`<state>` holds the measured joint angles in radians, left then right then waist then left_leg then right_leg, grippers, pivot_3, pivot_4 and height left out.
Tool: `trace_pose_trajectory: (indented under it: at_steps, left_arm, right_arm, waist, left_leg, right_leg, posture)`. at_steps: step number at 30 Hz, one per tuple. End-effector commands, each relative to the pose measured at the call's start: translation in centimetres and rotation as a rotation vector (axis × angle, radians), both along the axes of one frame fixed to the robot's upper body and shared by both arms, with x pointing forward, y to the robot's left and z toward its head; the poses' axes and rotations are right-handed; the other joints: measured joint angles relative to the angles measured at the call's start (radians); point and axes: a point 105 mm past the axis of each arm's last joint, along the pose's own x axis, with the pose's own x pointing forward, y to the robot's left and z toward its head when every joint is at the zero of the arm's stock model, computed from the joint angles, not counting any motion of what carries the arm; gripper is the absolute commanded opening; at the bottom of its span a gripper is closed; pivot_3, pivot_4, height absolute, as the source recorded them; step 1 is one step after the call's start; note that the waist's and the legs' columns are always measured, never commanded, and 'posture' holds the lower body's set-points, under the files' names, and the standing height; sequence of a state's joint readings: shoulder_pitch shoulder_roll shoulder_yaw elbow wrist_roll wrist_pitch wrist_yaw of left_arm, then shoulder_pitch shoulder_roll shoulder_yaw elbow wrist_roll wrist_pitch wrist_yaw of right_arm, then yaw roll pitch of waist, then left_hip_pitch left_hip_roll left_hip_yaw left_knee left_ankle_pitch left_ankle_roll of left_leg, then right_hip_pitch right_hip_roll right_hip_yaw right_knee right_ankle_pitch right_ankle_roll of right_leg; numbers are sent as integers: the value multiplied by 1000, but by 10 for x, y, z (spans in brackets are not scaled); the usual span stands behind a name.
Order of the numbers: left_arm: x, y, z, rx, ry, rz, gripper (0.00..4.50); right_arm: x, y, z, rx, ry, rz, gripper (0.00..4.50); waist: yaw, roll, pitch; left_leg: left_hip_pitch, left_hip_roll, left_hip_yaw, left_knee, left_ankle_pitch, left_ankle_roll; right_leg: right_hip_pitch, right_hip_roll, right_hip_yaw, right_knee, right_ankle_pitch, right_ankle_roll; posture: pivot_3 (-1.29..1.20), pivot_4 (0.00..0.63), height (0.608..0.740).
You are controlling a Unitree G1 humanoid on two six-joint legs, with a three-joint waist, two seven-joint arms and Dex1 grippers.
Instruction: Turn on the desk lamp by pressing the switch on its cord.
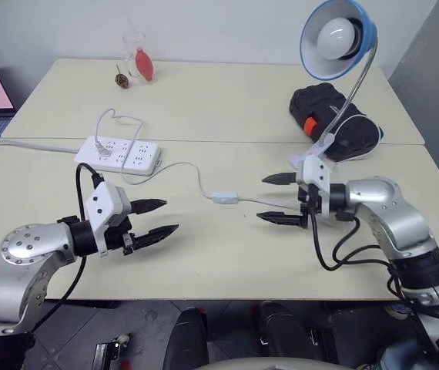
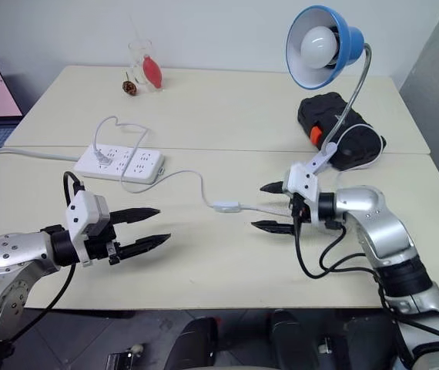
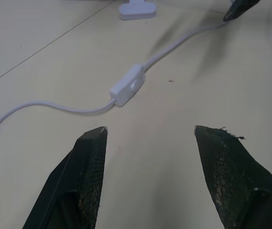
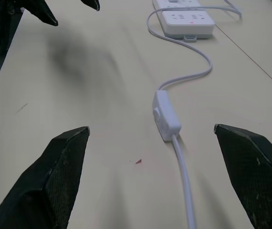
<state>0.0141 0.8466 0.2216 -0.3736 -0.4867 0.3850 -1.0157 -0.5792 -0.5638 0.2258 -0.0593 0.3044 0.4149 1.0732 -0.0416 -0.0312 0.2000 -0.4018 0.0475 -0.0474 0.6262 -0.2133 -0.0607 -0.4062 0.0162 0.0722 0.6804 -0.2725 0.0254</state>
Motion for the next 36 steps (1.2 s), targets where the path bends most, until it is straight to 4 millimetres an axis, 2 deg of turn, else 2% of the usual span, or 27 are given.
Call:
trace_pose_trajectory:
  at_steps: [1,10,23,26,36]
  left_arm:
    - [-2,-3,3,17,-15,-31,3018]
    - [-3,-8,1,12,-19,-29,3018]
    - [-3,-9,0,5,-10,-27,3018]
    - [-2,-9,0,5,-11,-29,3018]
    - [0,-11,-2,1,-6,-28,3018]
  right_arm:
    - [16,16,6,-7,21,-10,4399]
    - [39,42,-15,-89,151,27,4399]
    - [51,52,-37,-156,142,40,4399]
    - [54,54,-38,-157,137,34,3918]
    - [56,52,-42,-211,58,64,1425]
  waist:
    - [-2,0,0]
    - [-8,0,0]
    - [-13,1,0]
    - [-13,1,0]
    - [-13,1,0]
  left_leg:
    - [0,0,0,0,0,0]
    - [-1,0,-1,-1,0,0]
    - [-1,0,-1,-1,0,0]
    - [-1,0,-1,-1,0,0]
    - [-1,0,-1,-1,0,0]
  right_leg:
    - [0,0,0,0,0,1]
    - [-1,0,-1,0,1,2]
    - [-1,0,-1,1,2,3]
    - [-1,0,-1,1,2,3]
    - [-1,0,-1,1,2,3]
  posture:
    - [0,150,740]
    - [0,150,740]
    - [0,150,740]
    - [0,150,740]
    - [0,150,740]
